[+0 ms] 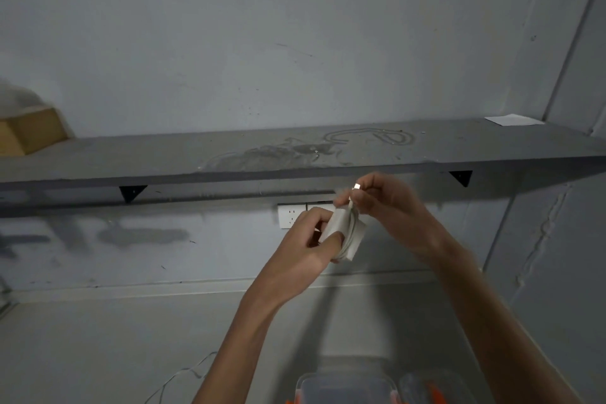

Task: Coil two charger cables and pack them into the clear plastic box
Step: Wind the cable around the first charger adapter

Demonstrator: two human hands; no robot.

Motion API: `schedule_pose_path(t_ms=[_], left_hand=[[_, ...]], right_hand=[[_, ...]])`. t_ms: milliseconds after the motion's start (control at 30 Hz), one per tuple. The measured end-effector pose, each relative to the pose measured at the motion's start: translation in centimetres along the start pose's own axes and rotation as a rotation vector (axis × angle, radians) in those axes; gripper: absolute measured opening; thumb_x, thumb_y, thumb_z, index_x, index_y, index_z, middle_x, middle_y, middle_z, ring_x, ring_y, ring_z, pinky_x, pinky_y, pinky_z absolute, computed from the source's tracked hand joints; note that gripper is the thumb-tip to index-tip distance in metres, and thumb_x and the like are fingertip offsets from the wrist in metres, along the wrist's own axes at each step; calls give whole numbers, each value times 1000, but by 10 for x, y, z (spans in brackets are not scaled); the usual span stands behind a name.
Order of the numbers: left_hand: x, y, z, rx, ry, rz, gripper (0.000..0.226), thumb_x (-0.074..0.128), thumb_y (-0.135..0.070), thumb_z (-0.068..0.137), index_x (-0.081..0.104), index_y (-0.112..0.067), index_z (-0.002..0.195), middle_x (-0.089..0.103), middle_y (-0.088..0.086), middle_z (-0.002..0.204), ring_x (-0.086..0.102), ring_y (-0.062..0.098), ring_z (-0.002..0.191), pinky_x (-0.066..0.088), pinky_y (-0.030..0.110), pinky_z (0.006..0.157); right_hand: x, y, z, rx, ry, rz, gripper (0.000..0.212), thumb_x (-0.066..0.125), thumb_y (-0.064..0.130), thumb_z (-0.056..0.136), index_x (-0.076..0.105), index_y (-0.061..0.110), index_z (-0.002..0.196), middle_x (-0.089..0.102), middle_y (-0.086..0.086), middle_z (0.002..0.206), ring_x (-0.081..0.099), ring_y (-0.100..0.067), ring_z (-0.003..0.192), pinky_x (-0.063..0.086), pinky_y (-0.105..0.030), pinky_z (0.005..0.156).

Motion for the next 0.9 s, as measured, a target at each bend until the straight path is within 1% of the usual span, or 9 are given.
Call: schedule_pose_path(t_ms=[100,167,233,300,433,500,733,800,900], left_hand=[[1,-3,-4,-2,26,-82,10,47,-13,92,57,-15,94,59,-1,93,59,6,74,46,11,63],[6,-2,-4,-4,14,-140,16,45,-16,93,59,-12,100,64,4,97,63,17,83,55,22,72],[12,-1,-3,7,-16,-191,28,45,-24,90,61,-13,110,66,8,108,64,27,97,58,38,83],[18,-3,-2,14,-60,-225,34,46,-28,88,60,-17,116,64,9,114,64,24,103,57,41,86],[34,-11,-4,60,-112,-201,21,42,-25,101,55,-30,116,55,0,122,58,-1,103,48,9,77],[36,-12,-5,81,-139,-159,23,38,-24,102,51,-38,115,51,-6,124,54,-9,105,42,4,80],[35,-19,-4,109,-151,-234,26,36,-39,98,51,-42,119,53,-12,120,57,-1,108,47,26,94],[33,-15,-6,70,-126,-362,40,44,-51,90,56,-32,123,64,-3,117,62,13,111,50,36,99],[22,-9,-14,94,-163,-438,55,69,-44,73,54,-26,123,69,11,102,70,21,88,58,39,87]], right_hand=[[9,0,-4,-38,100,63,12,48,11,93,47,0,91,72,-18,92,64,-41,87,49,-40,78],[9,3,-5,-61,65,92,9,47,11,94,47,2,93,70,-18,89,64,-30,80,50,-32,71],[9,3,-8,-98,-17,137,6,46,12,95,47,6,94,68,-14,84,62,-29,77,49,-43,69],[6,5,-14,-157,-188,142,5,48,14,95,48,12,91,64,-14,79,59,-28,73,46,-45,67],[2,12,-26,-278,-471,60,9,50,19,93,48,15,86,56,-9,70,51,-21,62,43,-37,58],[2,17,-27,-313,-519,28,10,49,22,93,47,19,84,55,-6,67,49,-20,59,41,-38,55],[5,39,-24,-361,-543,-10,11,49,20,95,47,20,84,46,-16,65,42,-22,56,36,-45,52],[7,38,-17,-281,-493,-41,11,52,19,93,49,18,83,51,-22,68,46,-21,60,40,-42,57],[5,21,-8,-50,-300,99,4,59,21,84,56,19,87,64,-11,73,56,-22,71,44,-38,70]])
Point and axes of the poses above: each hand's wrist, its own z-axis towards the middle knuckle, its own x-axis out of the palm, y = z × x, the point moved 7 cm from there along z, towards the middle knuckle
